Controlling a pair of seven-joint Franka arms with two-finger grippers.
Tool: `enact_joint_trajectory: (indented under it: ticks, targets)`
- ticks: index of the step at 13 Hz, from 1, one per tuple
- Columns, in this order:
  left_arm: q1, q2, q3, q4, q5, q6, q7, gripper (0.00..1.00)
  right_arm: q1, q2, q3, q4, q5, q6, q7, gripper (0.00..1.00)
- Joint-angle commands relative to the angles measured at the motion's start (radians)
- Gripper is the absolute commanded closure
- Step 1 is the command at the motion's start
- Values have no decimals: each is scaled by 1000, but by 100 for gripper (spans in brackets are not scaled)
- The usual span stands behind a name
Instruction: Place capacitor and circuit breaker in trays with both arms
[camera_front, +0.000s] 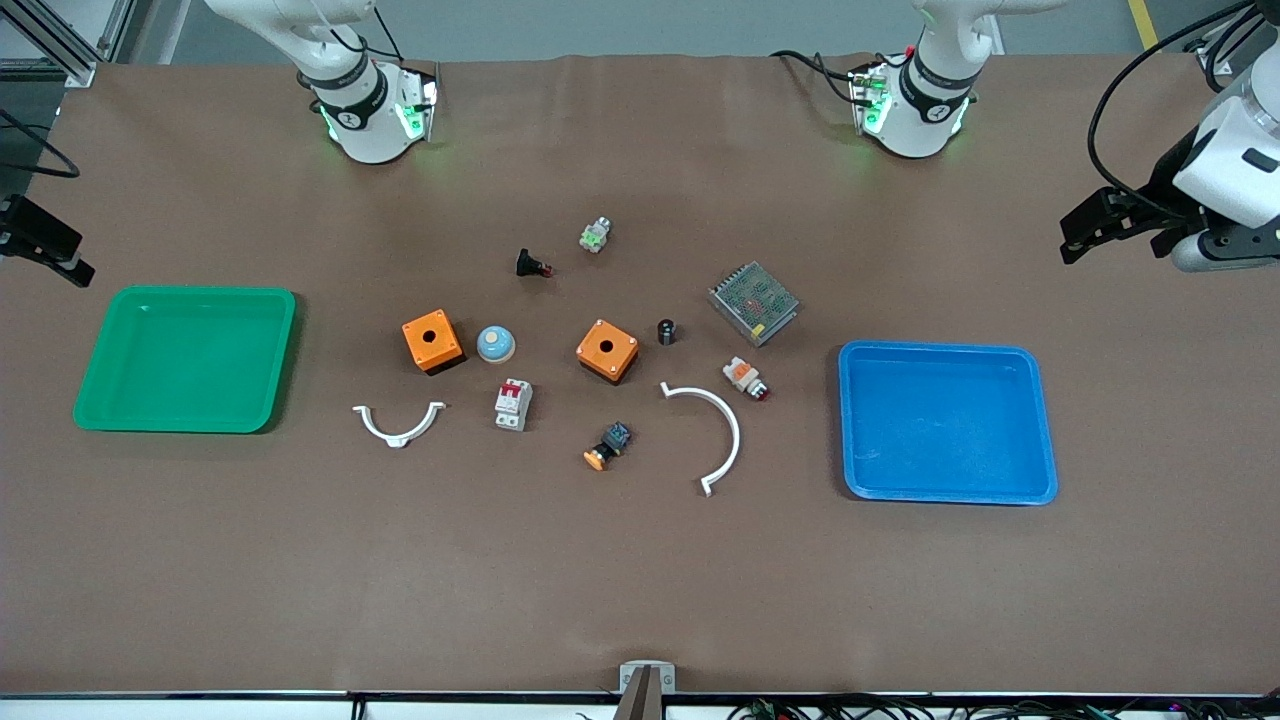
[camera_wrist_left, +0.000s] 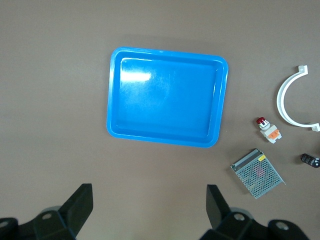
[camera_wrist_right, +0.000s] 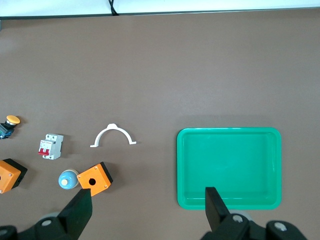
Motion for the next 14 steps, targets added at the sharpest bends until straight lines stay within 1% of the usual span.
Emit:
enact_joint_trajectory:
  ticks: [1, 4, 6, 9, 12, 14]
  targets:
    - [6, 12, -3, 31, 5, -25, 20, 0, -14, 16, 11, 32, -15, -15, -13, 0]
    - [9, 17, 3, 49, 4, -25, 20, 0, -14, 16, 12, 32, -15, -15, -14, 0]
    - [10, 40, 7, 75, 4, -27, 21, 0, -14, 16, 13, 32, -15, -15, -13, 0]
    - [9, 69, 7, 86, 5, -27, 20, 0, -5, 24, 15, 32, -9, -15, -3, 0]
    - [-7, 95, -1, 89, 4, -25, -2, 0, 52, 80, 24, 32, -6, -15, 0, 0]
    - [-29, 124, -21, 91, 2, -22, -60, 0, 105, 129, 24, 32, -3, -8, 0, 0]
